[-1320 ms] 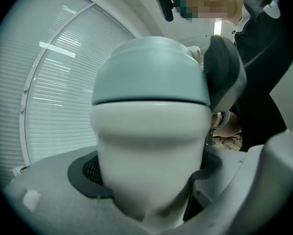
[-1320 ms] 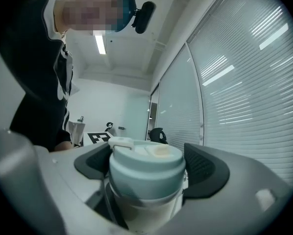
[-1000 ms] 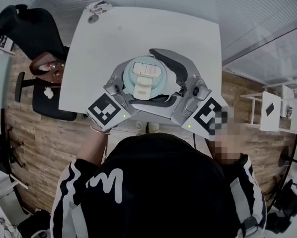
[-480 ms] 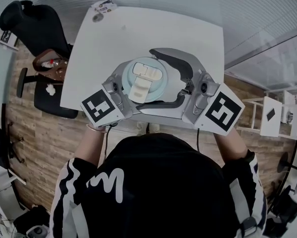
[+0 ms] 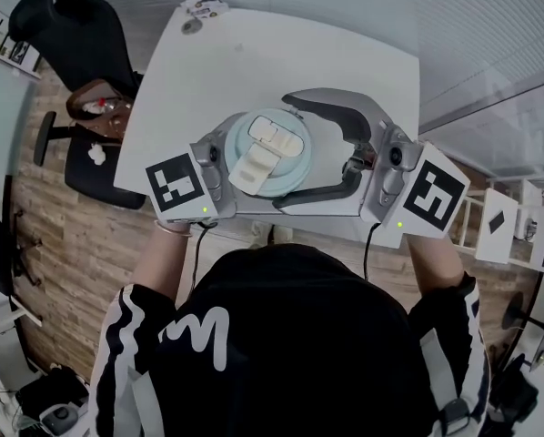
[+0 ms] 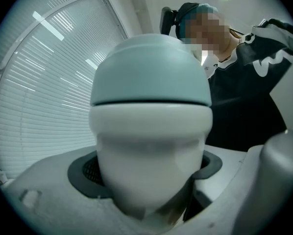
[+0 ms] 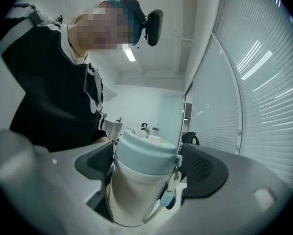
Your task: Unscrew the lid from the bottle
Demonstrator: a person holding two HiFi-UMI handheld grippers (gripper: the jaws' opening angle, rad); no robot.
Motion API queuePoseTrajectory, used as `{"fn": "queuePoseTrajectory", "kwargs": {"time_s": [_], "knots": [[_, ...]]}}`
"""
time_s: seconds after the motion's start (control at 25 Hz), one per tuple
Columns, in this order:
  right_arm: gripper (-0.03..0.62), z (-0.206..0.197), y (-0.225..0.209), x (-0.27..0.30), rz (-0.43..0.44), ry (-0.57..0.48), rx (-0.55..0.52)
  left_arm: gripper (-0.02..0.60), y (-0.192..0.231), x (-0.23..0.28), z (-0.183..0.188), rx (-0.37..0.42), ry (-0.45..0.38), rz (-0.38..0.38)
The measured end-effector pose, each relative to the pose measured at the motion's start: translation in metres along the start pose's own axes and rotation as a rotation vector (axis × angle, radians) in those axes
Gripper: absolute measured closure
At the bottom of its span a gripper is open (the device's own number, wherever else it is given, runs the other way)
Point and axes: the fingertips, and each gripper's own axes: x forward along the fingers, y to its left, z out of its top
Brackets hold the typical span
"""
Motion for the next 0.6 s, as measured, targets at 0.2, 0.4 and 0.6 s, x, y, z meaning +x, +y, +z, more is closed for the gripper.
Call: {"fn": "queuePoseTrajectory", "kwargs": {"time_s": [0.2,0.4,0.6], "knots": [[0.141,-0.009,0.022,0.010,0.193,0.069,-0.045,0.127,-0.015,0.001,-0.013,0.041,0.087,-0.067],[0.127,-0.011,0.032,0.014,0.296,0.016,-0.006,0.127,-0.026,0.002,-0.017,0.040,0.076,-0.139],[0.128,-0.007,0.015,0.014,0.155,-0.047,0.033,0.127,-0.011,-0.007,-0.015,0.021,0.011,-0.026]]}}
